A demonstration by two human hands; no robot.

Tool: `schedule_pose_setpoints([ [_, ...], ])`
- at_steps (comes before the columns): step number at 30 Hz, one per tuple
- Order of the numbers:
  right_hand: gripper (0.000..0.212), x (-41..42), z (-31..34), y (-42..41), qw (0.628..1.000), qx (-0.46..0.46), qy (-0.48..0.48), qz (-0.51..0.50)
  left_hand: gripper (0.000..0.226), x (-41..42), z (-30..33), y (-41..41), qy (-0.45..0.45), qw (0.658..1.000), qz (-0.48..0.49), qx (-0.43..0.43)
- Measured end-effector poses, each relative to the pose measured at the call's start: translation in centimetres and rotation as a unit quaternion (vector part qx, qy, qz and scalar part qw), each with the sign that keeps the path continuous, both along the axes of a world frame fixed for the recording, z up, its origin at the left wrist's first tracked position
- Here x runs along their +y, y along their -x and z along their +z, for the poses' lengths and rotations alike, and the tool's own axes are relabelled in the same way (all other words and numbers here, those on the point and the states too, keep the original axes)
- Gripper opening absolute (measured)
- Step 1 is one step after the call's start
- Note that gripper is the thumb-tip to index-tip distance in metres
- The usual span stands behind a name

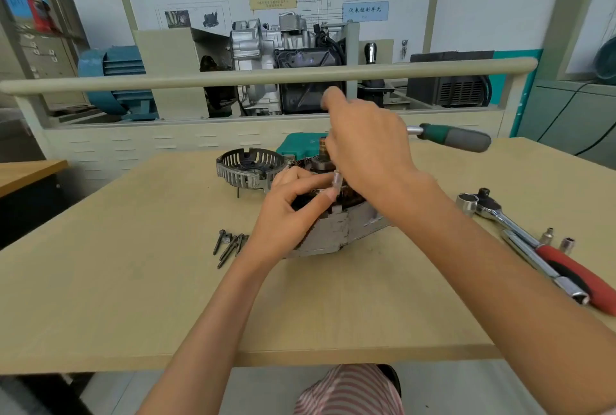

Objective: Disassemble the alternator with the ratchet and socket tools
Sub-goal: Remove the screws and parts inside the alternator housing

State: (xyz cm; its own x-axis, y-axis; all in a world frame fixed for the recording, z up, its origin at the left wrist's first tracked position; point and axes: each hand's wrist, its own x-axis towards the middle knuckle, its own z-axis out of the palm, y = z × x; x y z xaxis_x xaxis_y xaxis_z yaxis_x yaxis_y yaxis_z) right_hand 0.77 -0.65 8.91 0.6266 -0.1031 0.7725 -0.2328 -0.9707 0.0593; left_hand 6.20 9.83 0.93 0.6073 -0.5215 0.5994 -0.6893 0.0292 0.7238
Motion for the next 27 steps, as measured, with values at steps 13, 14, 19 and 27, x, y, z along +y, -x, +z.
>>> schedule_pose_setpoints([
  [13, 0.016, -5.2, -2.5, 1.0, 0.882, -0.097, -0.445, 0.123, 0.024, 0.6, 0.7, -0.7, -0.033, 0.999, -0.010, -0.034],
  [14, 0.015, -5.1, -2.9, 0.9, 0.879, -0.094, -0.449, 0.132, 0.023, 0.6, 0.9, -0.6, -0.034, 0.999, -0.009, -0.031],
  [19, 0.014, -4.6, -4.1, 0.8, 0.876, -0.042, -0.463, 0.130, 0.019, 0.4, 1.5, 0.0, -0.030, 0.997, 0.048, -0.058],
  [27, 0.024, -2.4, -5.5, 2.4, 0.895, 0.122, -0.393, 0.175, 0.020, 0.6, 2.9, -0.7, 0.012, 0.995, 0.074, -0.069],
])
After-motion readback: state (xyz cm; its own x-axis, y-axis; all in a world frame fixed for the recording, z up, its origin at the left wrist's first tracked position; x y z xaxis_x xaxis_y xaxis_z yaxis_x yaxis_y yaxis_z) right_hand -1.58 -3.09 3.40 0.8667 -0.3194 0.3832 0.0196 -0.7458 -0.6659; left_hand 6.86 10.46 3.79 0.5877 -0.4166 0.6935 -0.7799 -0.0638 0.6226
